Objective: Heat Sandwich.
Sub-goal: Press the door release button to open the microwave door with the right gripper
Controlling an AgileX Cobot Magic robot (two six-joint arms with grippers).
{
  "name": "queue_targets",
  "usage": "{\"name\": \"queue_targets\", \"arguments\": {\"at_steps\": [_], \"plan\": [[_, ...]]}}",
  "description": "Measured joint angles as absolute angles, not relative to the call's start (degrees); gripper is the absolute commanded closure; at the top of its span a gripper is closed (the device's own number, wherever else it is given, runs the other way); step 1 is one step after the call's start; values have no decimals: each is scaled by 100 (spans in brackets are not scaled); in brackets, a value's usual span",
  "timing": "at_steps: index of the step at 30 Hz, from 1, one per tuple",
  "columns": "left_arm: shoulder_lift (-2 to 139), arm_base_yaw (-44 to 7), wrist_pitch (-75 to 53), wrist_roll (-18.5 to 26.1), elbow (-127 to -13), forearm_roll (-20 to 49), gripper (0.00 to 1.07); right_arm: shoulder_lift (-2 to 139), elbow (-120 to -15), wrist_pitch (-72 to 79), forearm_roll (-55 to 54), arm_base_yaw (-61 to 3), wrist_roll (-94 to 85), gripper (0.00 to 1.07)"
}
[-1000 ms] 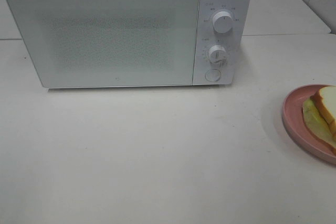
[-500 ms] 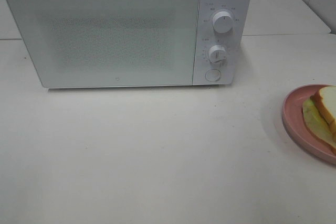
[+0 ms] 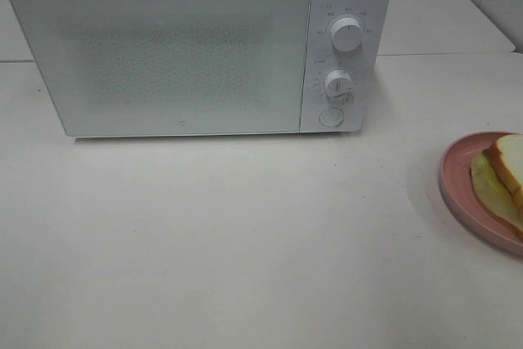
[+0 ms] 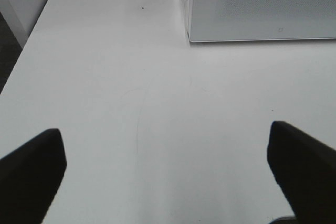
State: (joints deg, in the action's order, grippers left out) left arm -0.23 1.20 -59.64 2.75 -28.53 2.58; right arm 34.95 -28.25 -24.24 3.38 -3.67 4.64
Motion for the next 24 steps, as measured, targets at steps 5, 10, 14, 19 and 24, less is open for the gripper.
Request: {"name": "queue_targets", "arguments": {"at_steps": [5,10,14,19,24], "plan": [[-23,120,-5964,275,-2853,258,5,4016,-2825,-2045,338,-367,493,31],[-23,120,-5964,275,-2853,258,5,4469,-2819,-1702,338,-367,498,31],[-23,120,-5964,275,-2853,258,5,4813,-2819,-1409,338,-367,498,31],[-23,120,-5964,275,-2853,258,5,5254,-2813,-1146,338,-367,498,31],[-23,120,-5964,275,-2853,258,5,5764,-2693,-275,350,-367,498,31]]}}
